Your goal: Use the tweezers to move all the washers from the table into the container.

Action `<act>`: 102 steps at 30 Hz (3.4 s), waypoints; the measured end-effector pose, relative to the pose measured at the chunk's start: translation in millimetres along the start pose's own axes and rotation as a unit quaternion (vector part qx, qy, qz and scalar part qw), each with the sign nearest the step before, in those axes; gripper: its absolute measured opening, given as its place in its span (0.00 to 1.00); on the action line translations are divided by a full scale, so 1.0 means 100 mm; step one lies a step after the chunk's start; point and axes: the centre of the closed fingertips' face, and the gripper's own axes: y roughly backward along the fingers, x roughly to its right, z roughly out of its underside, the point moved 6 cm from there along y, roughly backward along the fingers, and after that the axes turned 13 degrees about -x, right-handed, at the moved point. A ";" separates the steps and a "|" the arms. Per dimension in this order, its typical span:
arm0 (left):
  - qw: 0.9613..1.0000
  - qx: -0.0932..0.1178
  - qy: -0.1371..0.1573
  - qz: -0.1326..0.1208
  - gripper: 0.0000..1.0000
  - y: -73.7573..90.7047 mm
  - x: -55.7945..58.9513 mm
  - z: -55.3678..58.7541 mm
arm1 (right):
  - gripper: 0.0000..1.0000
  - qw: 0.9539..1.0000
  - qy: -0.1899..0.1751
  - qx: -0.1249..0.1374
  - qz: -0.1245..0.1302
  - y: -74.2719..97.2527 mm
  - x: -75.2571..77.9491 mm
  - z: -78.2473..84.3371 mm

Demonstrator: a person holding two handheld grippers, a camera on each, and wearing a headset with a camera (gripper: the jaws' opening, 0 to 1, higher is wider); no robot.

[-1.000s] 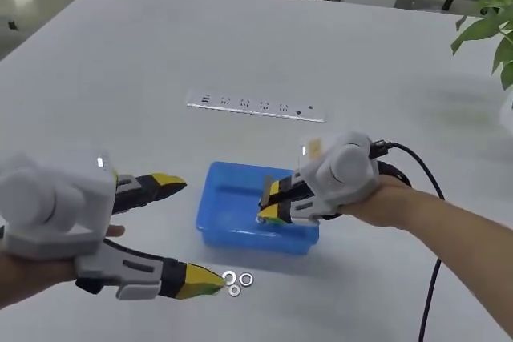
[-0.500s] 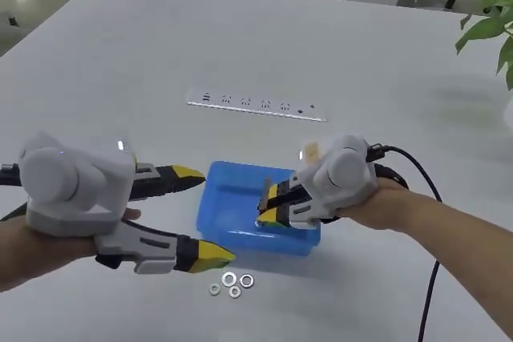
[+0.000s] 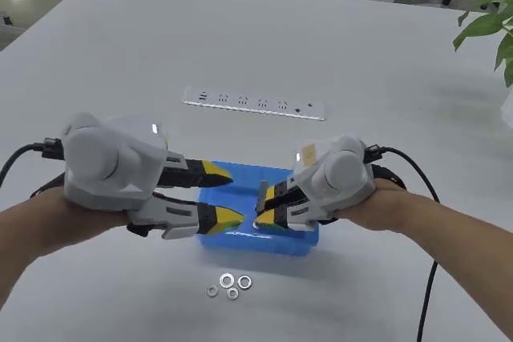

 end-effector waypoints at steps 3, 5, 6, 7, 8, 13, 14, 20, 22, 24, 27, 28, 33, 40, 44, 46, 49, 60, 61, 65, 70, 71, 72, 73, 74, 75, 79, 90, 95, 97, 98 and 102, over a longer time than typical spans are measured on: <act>1.000 -0.004 -0.008 0.002 0.29 -0.05 -0.03 0.00 | 0.10 1.000 0.000 0.000 -0.001 0.00 0.00 0.00; 1.000 -0.005 -0.012 0.005 0.28 -0.08 -0.05 0.00 | 0.10 1.000 0.000 0.000 -0.001 0.00 0.00 0.00; 1.000 -0.006 -0.014 0.006 0.27 -0.09 -0.06 -0.01 | 0.10 1.000 0.001 0.000 -0.001 0.00 0.00 0.00; 1.000 -0.007 -0.017 0.007 0.26 -0.10 -0.06 -0.01 | 0.10 1.000 0.001 0.000 -0.001 0.00 0.00 0.00; 1.000 -0.007 -0.019 0.009 0.25 -0.12 -0.06 -0.02 | 0.10 1.000 0.001 0.000 -0.001 -0.01 0.00 0.00; 0.999 -0.005 -0.031 0.013 0.20 -0.18 -0.09 -0.07 | 0.10 1.000 0.006 -0.002 -0.001 -0.01 0.00 -0.01; 0.999 -0.004 -0.034 0.014 0.19 -0.19 -0.09 -0.08 | 0.10 1.000 0.007 -0.002 -0.002 -0.01 -0.01 -0.01; 0.999 -0.001 -0.046 0.021 0.14 -0.24 -0.07 -0.16 | 0.10 1.000 0.010 -0.004 -0.002 0.00 -0.01 -0.01; 0.999 0.000 -0.047 0.023 0.13 -0.25 -0.07 -0.18 | 0.10 1.000 0.012 -0.005 -0.002 -0.01 -0.01 0.00; 0.998 0.000 -0.050 0.025 0.12 -0.26 -0.06 -0.20 | 0.10 1.000 0.015 -0.006 -0.002 0.00 -0.01 -0.01; 0.998 -0.002 -0.050 0.024 0.10 -0.27 -0.05 -0.21 | 0.10 1.000 0.017 -0.008 -0.001 -0.01 -0.01 -0.01; 0.998 -0.003 -0.050 0.024 0.08 -0.27 -0.06 -0.21 | 0.10 1.000 0.018 -0.009 -0.001 -0.01 -0.01 -0.01; 0.998 -0.006 -0.050 0.025 0.07 -0.28 -0.06 -0.21 | 0.11 1.000 0.022 -0.011 0.002 0.00 -0.01 -0.02; 0.998 -0.008 -0.059 0.025 0.06 -0.28 -0.04 -0.24 | 0.12 1.000 0.025 -0.014 0.002 0.01 -0.02 -0.01; 0.998 -0.010 -0.062 0.025 0.06 -0.27 -0.04 -0.24 | 0.12 1.000 0.027 -0.015 0.004 0.02 -0.03 -0.01; 0.998 -0.008 -0.064 0.025 0.06 -0.27 -0.04 -0.26 | 0.12 1.000 0.026 -0.014 0.006 0.04 -0.02 -0.01; 0.997 -0.007 -0.068 0.026 0.06 -0.26 -0.04 -0.29 | 0.12 1.000 0.025 -0.014 0.009 0.06 -0.01 -0.02; 0.997 -0.001 -0.065 0.028 0.06 -0.20 -0.02 -0.36 | 0.13 1.000 0.018 -0.010 0.017 0.20 -0.04 -0.04; 0.998 -0.001 -0.063 0.028 0.05 -0.19 -0.01 -0.37 | 0.13 1.000 0.018 -0.010 0.019 0.21 -0.05 -0.04; 0.998 -0.001 -0.061 0.029 0.05 -0.15 0.01 -0.41 | 0.15 1.000 0.016 -0.009 0.024 0.26 -0.07 -0.07; 0.997 -0.001 -0.065 0.029 0.05 -0.09 0.05 -0.47 | 0.17 0.999 0.010 -0.005 0.031 0.36 -0.09 -0.11; 0.997 -0.001 -0.065 0.030 0.05 -0.08 0.06 -0.48 | 0.17 0.999 0.010 -0.006 0.033 0.37 -0.10 -0.12; 0.997 0.000 -0.065 0.030 0.05 -0.07 0.07 -0.48 | 0.18 0.999 0.009 -0.006 0.035 0.39 -0.10 -0.12; 0.997 0.001 -0.067 0.031 0.05 -0.05 0.08 -0.50 | 0.18 0.999 0.008 -0.004 0.037 0.41 -0.11 -0.13; 0.997 0.002 -0.068 0.032 0.05 -0.04 0.09 -0.50 | 0.18 0.999 0.006 -0.003 0.038 0.43 -0.12 -0.14; 0.997 0.003 -0.067 0.033 0.05 -0.03 0.10 -0.52 | 0.19 0.999 0.004 -0.002 0.039 0.45 -0.13 -0.15; 0.997 0.002 -0.069 0.031 0.05 0.01 0.12 -0.54 | 0.21 0.999 -0.004 -0.001 0.045 0.51 -0.16 -0.16; 0.997 0.002 -0.070 0.032 0.05 0.13 0.22 -0.59 | 0.26 0.997 -0.034 -0.002 0.062 0.70 -0.28 -0.16; 0.997 0.000 -0.071 0.035 0.05 0.19 0.29 -0.58 | 0.30 0.996 -0.048 -0.007 0.069 0.77 -0.36 -0.12; 0.997 0.000 -0.073 0.036 0.05 0.20 0.32 -0.58 | 0.32 0.996 -0.056 -0.006 0.072 0.80 -0.39 -0.11; 0.997 0.000 -0.074 0.036 0.05 0.21 0.33 -0.57 | 0.33 0.995 -0.061 -0.005 0.075 0.82 -0.40 -0.10; 0.996 -0.003 -0.073 0.041 0.05 0.22 0.36 -0.54 | 0.36 0.994 -0.076 -0.006 0.083 0.86 -0.45 -0.06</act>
